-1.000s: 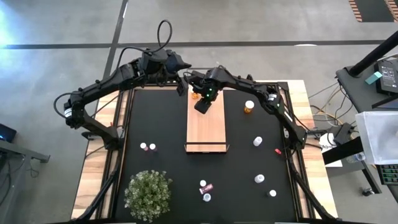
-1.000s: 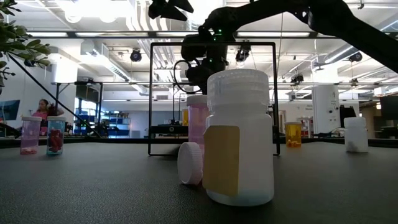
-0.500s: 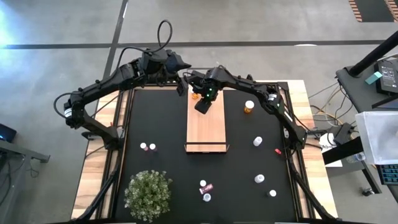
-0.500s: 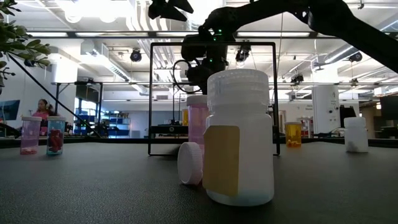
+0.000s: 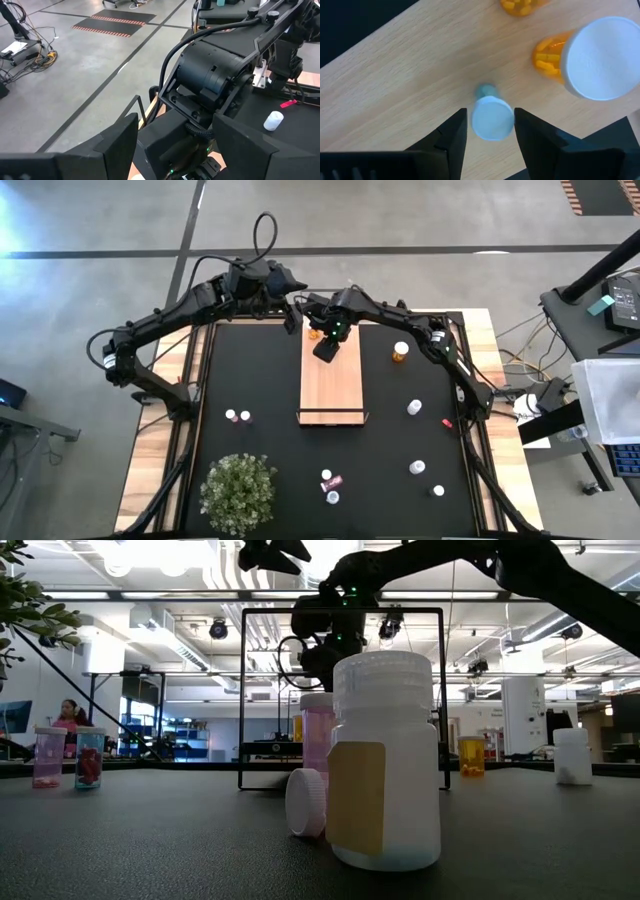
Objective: Pick and place medicine bottles onto shelf by color
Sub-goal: Put the top right blue pill bottle on the shelf, then put the top white pill bottle on the shelf
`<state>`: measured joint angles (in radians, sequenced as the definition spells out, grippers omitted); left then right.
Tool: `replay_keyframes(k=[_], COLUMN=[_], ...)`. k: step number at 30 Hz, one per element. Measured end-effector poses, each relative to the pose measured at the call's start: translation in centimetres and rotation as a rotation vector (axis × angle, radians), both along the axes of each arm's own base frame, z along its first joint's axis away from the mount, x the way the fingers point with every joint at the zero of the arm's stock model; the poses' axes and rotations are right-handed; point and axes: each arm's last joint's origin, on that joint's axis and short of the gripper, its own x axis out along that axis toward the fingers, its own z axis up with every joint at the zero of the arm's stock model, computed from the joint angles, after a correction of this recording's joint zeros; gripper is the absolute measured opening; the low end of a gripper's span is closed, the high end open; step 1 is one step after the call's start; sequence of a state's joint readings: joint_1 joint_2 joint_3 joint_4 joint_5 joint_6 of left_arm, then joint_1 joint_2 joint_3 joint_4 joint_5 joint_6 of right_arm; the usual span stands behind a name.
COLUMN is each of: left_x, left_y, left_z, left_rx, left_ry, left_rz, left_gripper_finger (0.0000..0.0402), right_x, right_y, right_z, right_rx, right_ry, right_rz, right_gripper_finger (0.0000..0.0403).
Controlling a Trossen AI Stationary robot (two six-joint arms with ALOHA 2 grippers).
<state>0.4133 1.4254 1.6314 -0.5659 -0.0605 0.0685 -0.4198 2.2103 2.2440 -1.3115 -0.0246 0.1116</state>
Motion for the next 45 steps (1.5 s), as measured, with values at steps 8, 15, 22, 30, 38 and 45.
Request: replay_keyframes(k=[8,15,22,30,38,45], left_x=[0.0,0.0,0.0,-0.1,-0.1,0.0], left_y=[0.0,0.0,0.0,0.0,0.0,0.0], left_z=[0.0,0.0,-0.1,-0.2,-0.2,-0.2], left_rx=[-0.003,-0.005,-0.007,-0.014,-0.017,-0.099], left_ry=[0.0,-0.001,0.002,0.019,0.015,-0.03], left_rz=[0.001,0.002,0.002,0.002,0.003,0.039], left_gripper_finger=[0.024,0.024,0.024,0.024,0.024,0.024], right_x=[-0.2,-0.7,-2.9,-6.1,-9.9,-13.7], right_y=[0.1,0.3,1.3,3.0,5.9,9.4], right_z=[0.2,1.5,4.3,9.1,11.9,11.0], right_rx=[0.003,-0.005,0.014,-0.013,-0.007,0.025], right_ry=[0.007,-0.008,0.042,0.014,-0.008,0.061], right_rz=[0.0,-0.001,-0.011,-0.041,-0.108,-0.112], right_gripper_finger=[0.0171,0.0198,0.021,0.021,0.021,0.021])
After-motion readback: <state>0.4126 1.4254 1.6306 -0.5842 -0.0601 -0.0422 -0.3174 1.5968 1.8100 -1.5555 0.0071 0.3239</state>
